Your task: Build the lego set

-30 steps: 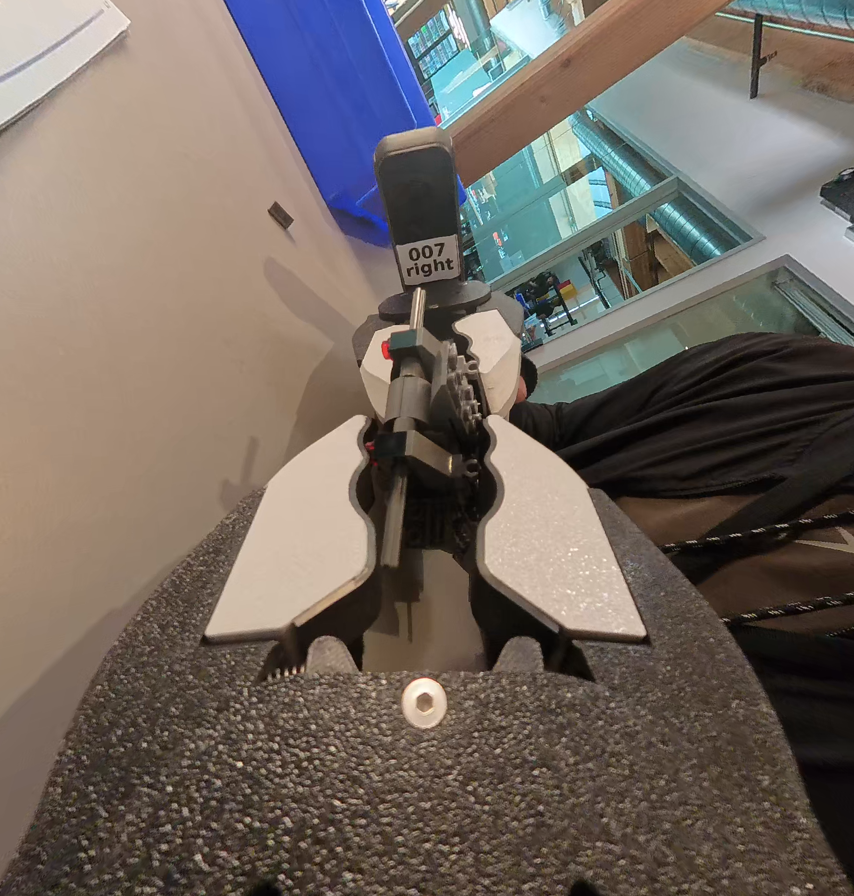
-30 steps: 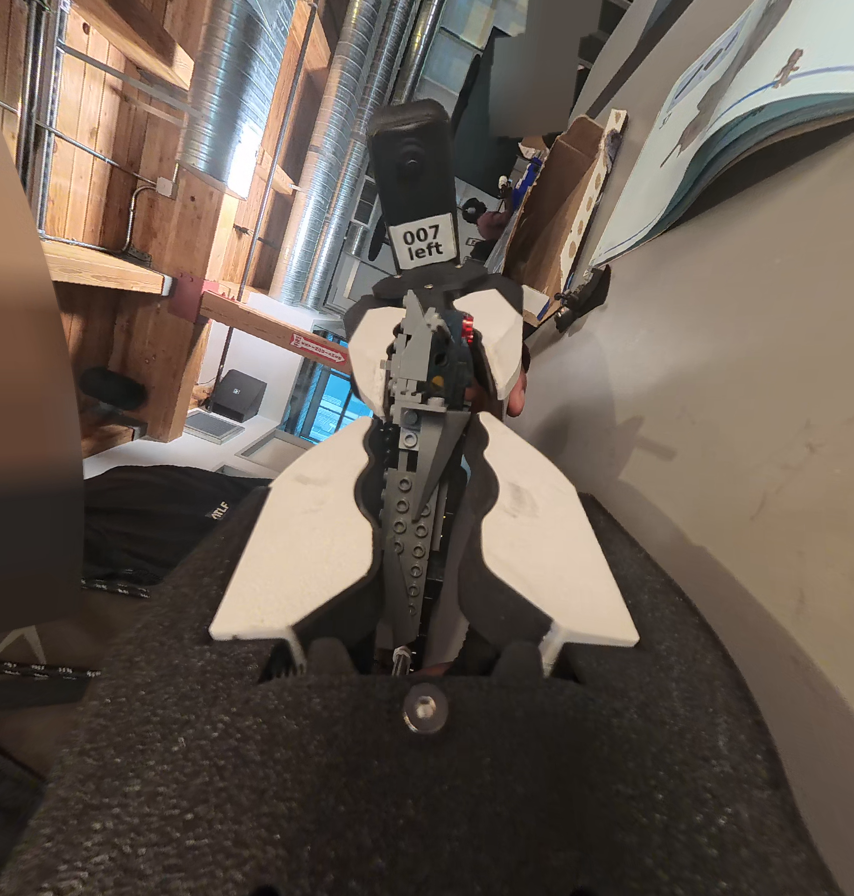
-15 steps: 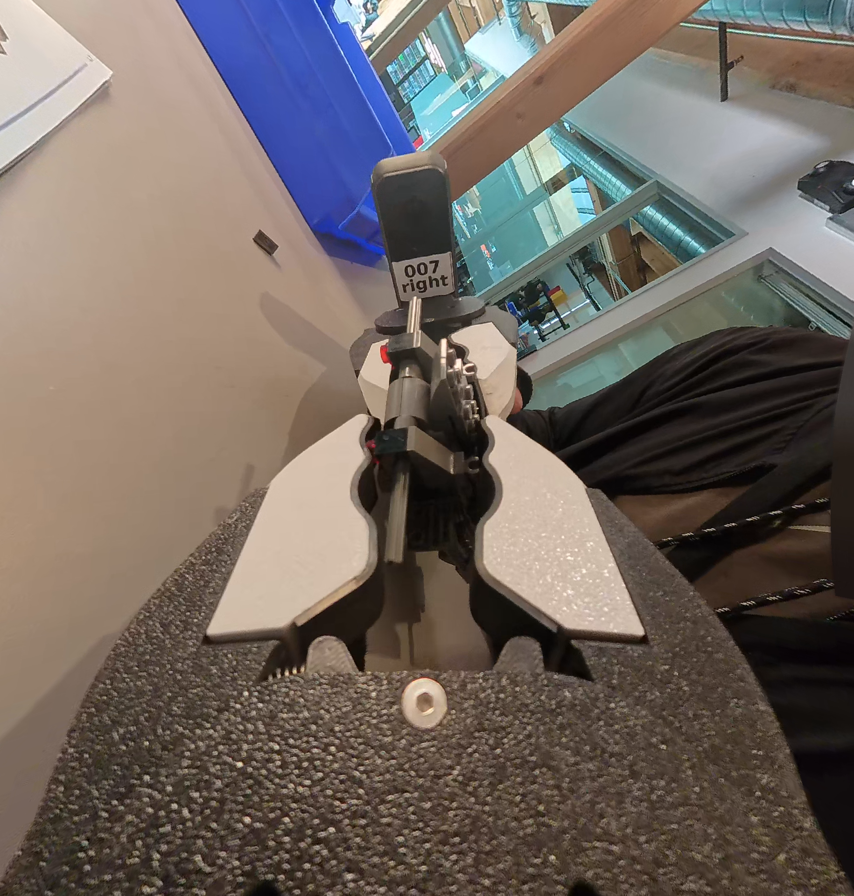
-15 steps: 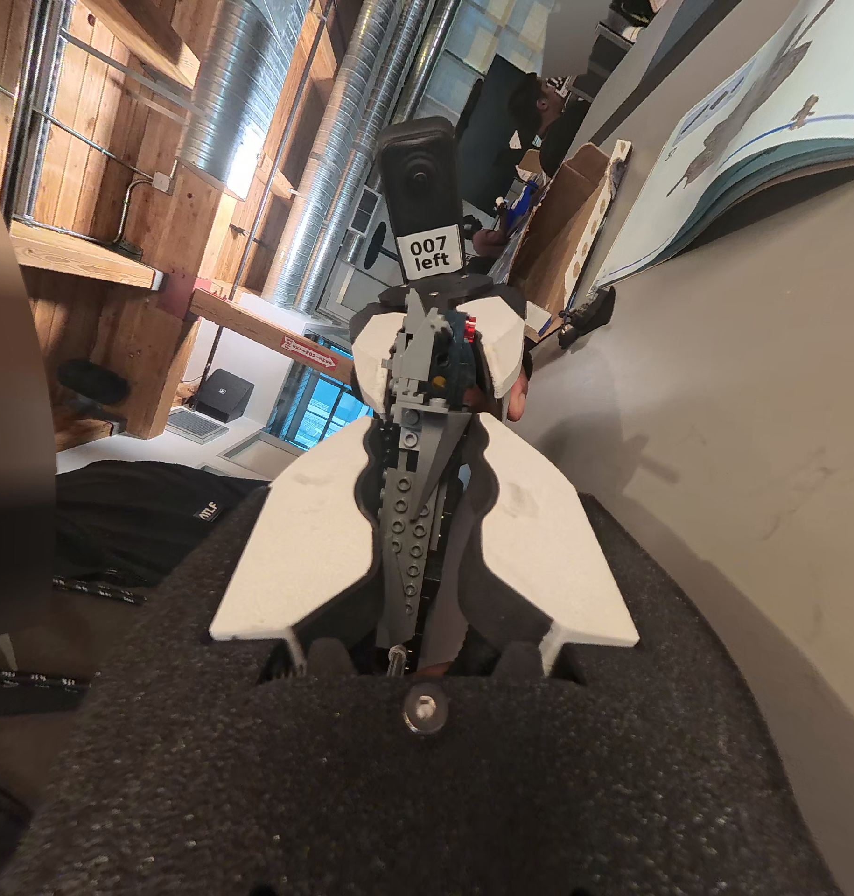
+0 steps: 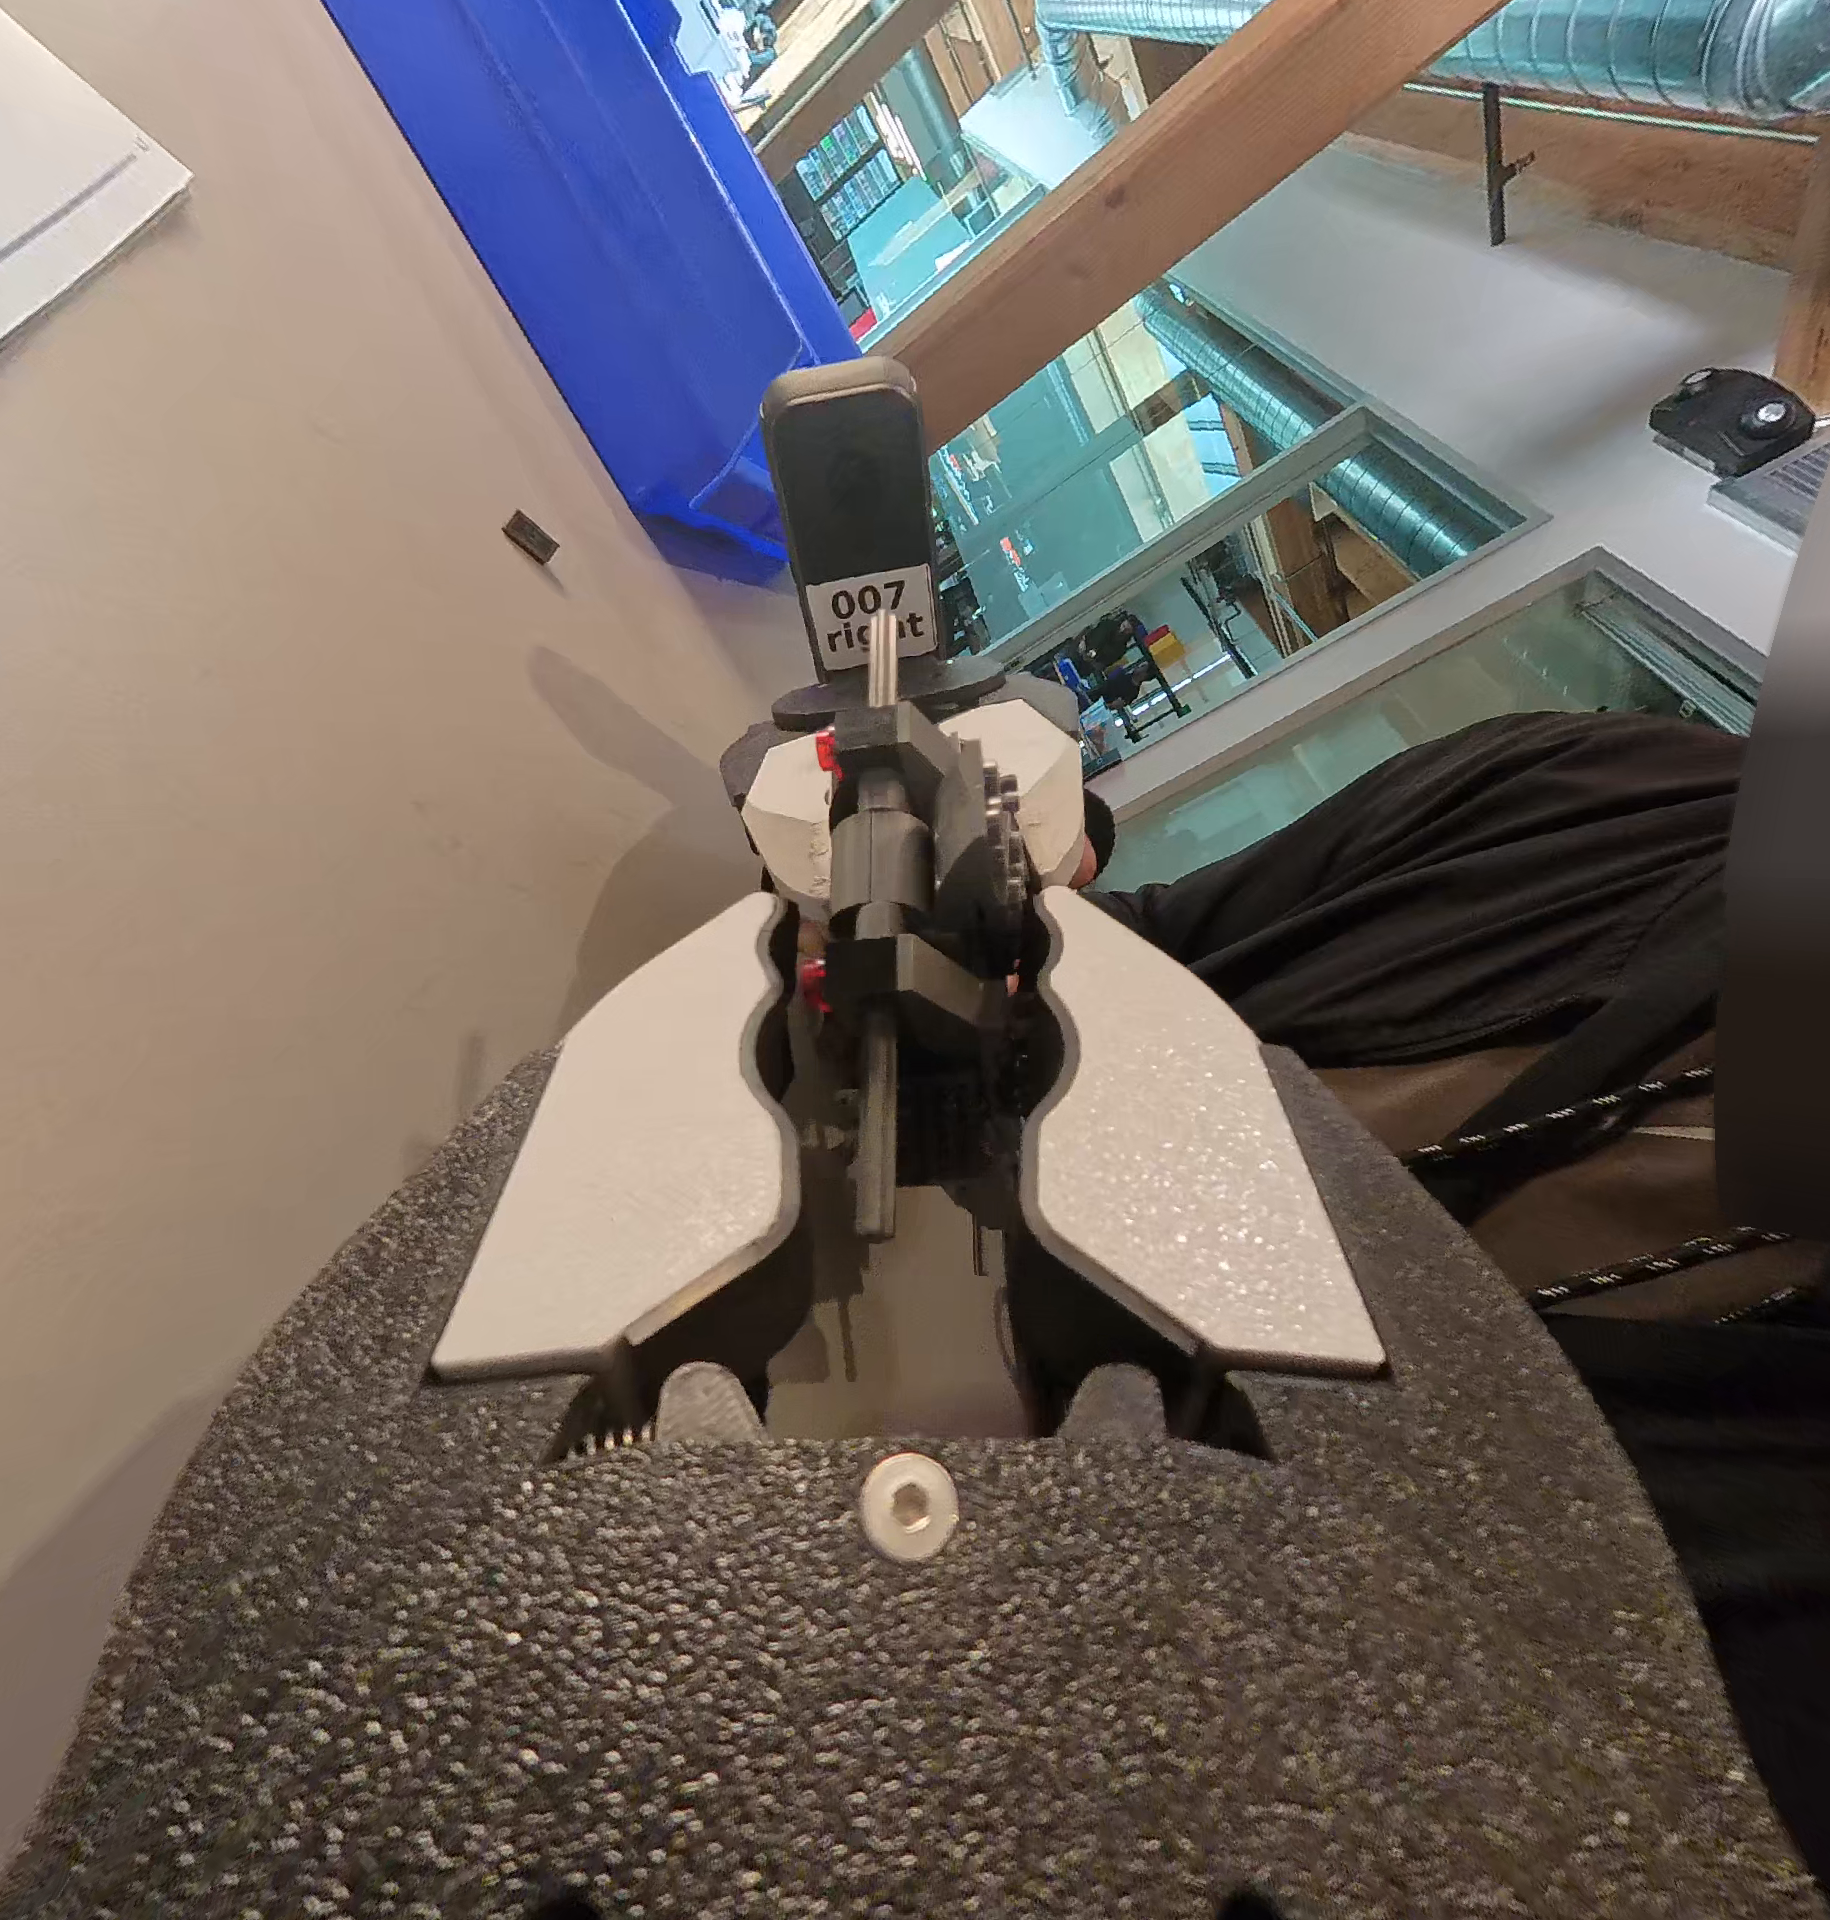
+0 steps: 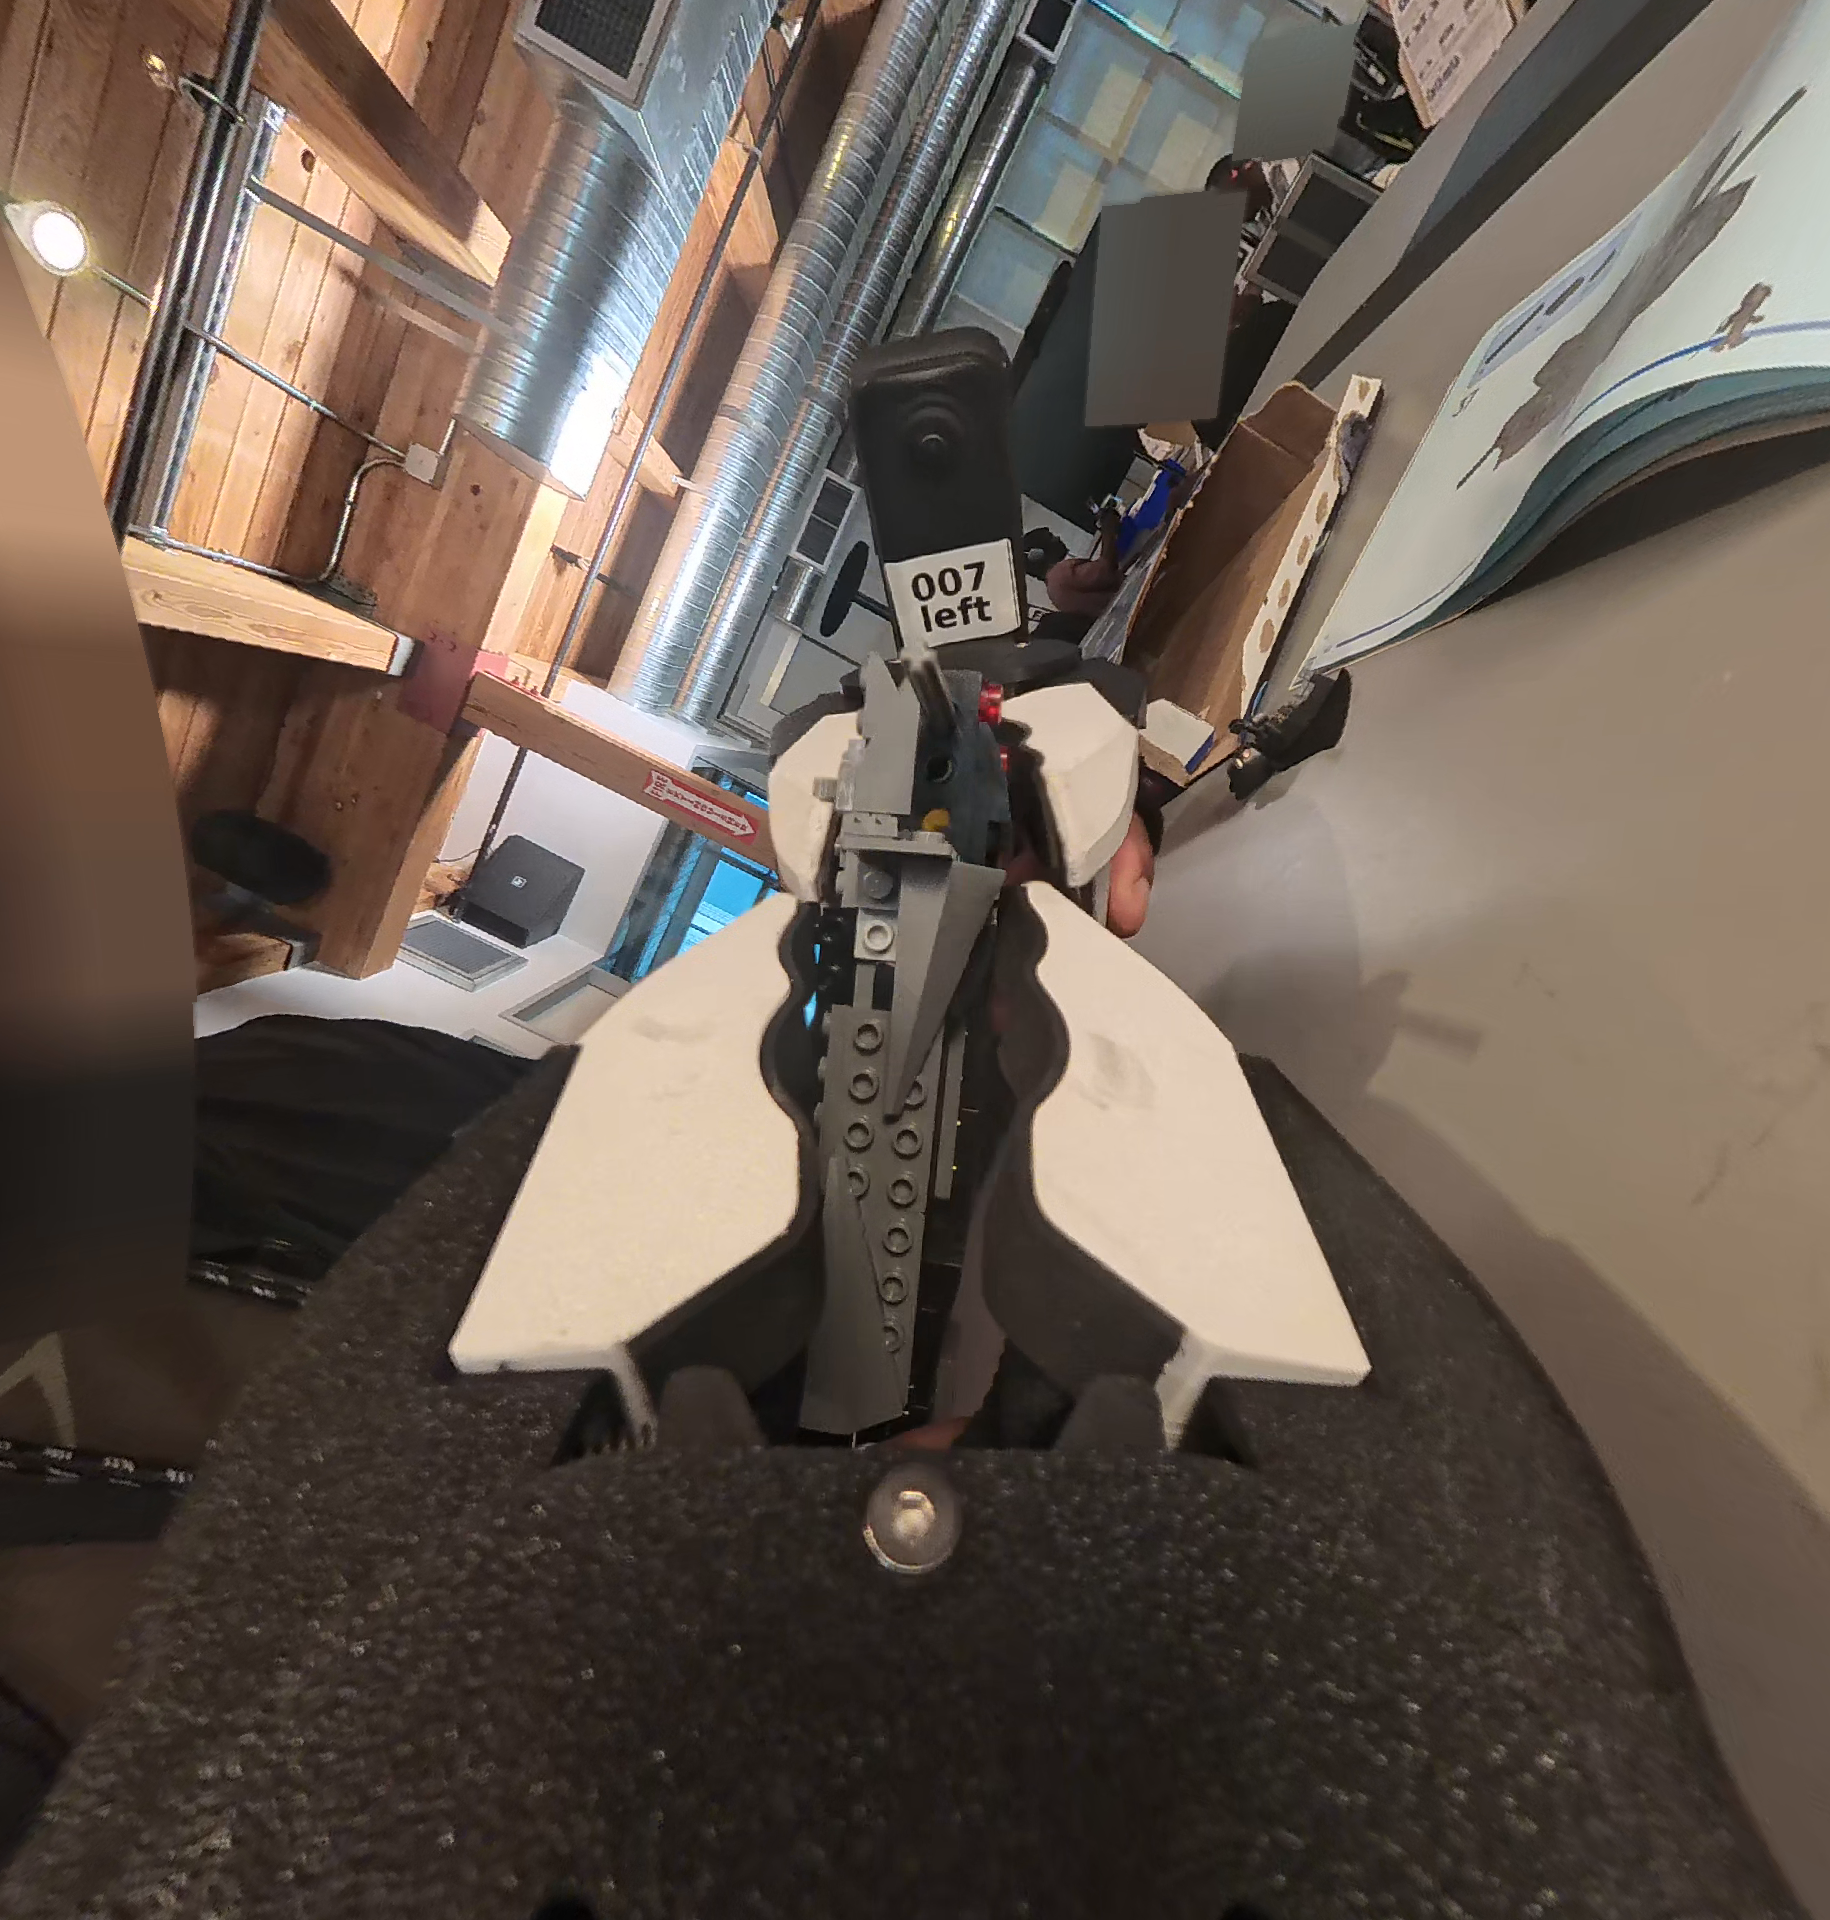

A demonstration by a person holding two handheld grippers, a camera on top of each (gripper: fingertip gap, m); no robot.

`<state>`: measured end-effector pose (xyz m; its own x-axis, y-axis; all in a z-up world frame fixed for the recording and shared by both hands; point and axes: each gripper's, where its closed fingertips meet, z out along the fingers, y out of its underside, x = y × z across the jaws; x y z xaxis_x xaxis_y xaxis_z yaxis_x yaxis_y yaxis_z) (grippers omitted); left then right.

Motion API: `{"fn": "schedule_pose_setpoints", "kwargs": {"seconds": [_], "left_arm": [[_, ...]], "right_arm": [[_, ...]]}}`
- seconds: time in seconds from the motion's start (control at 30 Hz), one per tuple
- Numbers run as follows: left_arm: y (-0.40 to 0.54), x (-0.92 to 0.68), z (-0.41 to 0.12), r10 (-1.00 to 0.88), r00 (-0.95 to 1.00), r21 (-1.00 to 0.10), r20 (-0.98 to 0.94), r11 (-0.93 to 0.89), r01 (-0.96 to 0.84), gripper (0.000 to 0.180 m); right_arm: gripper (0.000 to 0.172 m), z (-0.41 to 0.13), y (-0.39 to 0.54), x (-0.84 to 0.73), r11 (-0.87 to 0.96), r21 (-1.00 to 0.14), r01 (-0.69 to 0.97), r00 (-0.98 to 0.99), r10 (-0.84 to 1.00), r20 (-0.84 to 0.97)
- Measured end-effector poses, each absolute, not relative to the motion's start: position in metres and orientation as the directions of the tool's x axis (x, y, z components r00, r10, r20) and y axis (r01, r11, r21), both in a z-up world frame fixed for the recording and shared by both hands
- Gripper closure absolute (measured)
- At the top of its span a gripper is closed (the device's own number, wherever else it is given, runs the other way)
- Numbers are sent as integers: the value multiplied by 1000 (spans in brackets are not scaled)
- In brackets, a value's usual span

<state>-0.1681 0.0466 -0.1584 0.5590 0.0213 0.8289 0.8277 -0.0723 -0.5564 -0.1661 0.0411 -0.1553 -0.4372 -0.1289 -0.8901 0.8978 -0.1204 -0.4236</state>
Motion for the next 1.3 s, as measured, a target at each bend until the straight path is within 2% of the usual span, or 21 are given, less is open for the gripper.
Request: {"fn": "schedule_pose_setpoints", "kwargs": {"seconds": [0.23, 0.4, 0.5, 0.67, 0.77, 0.93, 1.3], "left_arm": [[48, -174, -164, 35, 532, -530, 846, -51, 846, 120], [50, -176, -163, -5, 505, -505, 863, -22, 863, 118], [53, -178, -161, -35, 502, -502, 864, 16, 865, 121], [57, -181, -157, -76, 514, -506, 854, 103, 856, 142], [53, -186, -158, -74, 515, -496, 854, 184, 848, 143], [46, -192, -153, -53, 542, -515, 838, 248, 820, 144], [41, -188, -150, -19, 582, -552, 813, 294, 780, 145]], "right_arm": [[138, -152, 46, -174, -166, -375, 912, -402, -174, -899], [139, -149, 51, -184, -214, -346, 914, -388, -203, -899], [139, -149, 51, -189, -234, -345, 909, -391, -192, -900], [139, -153, 48, -198, -274, -344, 898, -393, -147, -908], [138, -155, 44, -201, -263, -346, 901, -388, -131, -912], [139, -152, 38, -204, -228, -379, 897, -405, -81, -911], [131, -143, 42, -208, -124, -571, 811, -547, 183, -817]]}}
